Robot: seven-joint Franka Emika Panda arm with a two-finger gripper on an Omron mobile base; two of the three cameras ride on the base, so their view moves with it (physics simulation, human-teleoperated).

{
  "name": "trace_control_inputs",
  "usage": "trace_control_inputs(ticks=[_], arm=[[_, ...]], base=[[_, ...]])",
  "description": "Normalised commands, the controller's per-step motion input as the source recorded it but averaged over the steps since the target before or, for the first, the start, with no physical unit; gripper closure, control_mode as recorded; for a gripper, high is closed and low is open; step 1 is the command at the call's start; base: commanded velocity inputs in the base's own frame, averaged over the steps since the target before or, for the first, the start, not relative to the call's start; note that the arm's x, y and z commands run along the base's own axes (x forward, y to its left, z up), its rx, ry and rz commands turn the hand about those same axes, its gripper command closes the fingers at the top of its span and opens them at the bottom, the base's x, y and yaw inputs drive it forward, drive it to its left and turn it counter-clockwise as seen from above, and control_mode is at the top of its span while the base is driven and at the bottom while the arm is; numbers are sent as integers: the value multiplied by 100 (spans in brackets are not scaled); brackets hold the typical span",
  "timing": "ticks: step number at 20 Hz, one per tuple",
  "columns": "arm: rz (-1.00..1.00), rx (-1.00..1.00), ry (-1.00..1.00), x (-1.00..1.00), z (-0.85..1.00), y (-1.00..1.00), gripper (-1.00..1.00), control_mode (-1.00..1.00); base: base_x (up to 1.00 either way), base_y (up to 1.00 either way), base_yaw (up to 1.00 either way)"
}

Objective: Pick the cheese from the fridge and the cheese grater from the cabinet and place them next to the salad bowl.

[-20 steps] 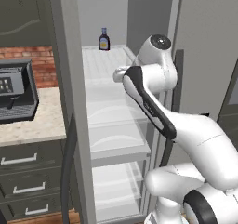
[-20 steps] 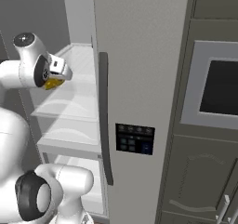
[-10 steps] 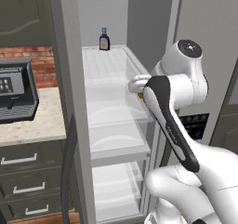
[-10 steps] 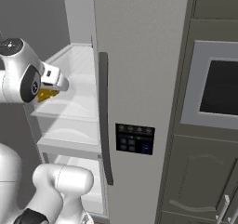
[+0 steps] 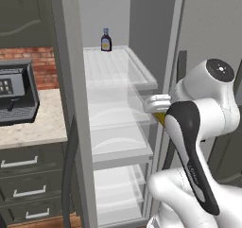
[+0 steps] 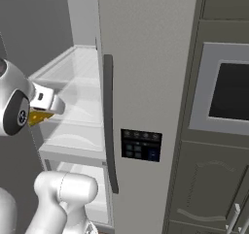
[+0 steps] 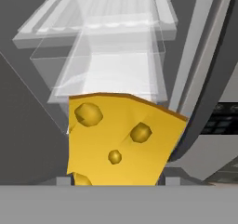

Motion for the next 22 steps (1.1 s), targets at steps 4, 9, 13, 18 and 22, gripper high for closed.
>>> trace_control_inputs(ticks=[4,9,13,18,22], arm=[[0,0,0,-55,-18,-14,100,-100],[0,0,0,-55,0,-7,100,-100],[0,0,1,-23,23,-21,100,-100],[0,0,0,-4,4,-1,100,-100],[0,0,0,0,0,0,100,-100]], base=[[0,0,0],[0,0,0],[0,0,0],[0,0,0],[0,0,0]])
